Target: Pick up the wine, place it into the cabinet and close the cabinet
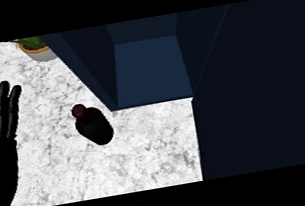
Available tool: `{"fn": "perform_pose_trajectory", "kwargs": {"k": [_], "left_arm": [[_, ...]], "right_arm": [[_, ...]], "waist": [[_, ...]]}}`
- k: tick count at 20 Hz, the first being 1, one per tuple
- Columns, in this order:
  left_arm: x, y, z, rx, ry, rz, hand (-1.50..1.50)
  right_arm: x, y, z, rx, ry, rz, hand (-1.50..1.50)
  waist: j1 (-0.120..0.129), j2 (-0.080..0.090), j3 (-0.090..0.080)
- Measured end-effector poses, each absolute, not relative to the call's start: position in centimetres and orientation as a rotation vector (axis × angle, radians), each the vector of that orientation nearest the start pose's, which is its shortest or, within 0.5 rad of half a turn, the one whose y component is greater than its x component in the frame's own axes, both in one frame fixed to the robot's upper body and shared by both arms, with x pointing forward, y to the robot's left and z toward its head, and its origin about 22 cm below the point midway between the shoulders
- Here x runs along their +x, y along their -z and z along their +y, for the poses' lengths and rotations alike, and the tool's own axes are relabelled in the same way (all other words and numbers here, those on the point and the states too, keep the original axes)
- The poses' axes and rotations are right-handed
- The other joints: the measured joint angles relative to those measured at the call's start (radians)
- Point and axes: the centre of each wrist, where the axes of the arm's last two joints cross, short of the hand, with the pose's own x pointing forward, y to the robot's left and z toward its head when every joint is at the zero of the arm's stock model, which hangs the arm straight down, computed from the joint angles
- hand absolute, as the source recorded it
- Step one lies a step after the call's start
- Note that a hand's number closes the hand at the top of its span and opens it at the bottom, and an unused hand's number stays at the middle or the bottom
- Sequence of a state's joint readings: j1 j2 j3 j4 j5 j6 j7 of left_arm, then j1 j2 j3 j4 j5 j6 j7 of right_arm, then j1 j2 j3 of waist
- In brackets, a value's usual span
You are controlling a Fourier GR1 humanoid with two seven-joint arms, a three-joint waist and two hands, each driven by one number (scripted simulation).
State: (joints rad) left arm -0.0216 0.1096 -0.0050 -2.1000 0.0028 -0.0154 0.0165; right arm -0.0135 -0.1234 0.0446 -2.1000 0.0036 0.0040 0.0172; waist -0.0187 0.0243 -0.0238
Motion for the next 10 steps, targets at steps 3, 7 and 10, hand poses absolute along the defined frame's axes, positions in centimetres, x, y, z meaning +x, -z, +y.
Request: {"fn": "perform_pose_trajectory", "kwargs": {"k": [3,7,10], "left_arm": [[22.2,-13.1,23.4,-0.065,0.212,-2.097,-1.5],[23.5,-13.7,22.2,-0.294,0.387,-2.057,-1.5],[24.1,-13.3,21.3,-0.459,0.433,-1.939,-1.5]], "right_arm": [[20.4,-12.8,-23.2,-0.04,-0.163,-2.082,-1.5],[19.4,-12.5,-22.9,0.015,-0.14,-2.062,-1.5],[18.2,-12.8,-22.1,0.143,-0.135,-2.01,-1.5]], "waist": [[0.002,-0.013,0.012],[-0.012,-0.019,0.02],[-0.011,-0.022,0.022]]}}
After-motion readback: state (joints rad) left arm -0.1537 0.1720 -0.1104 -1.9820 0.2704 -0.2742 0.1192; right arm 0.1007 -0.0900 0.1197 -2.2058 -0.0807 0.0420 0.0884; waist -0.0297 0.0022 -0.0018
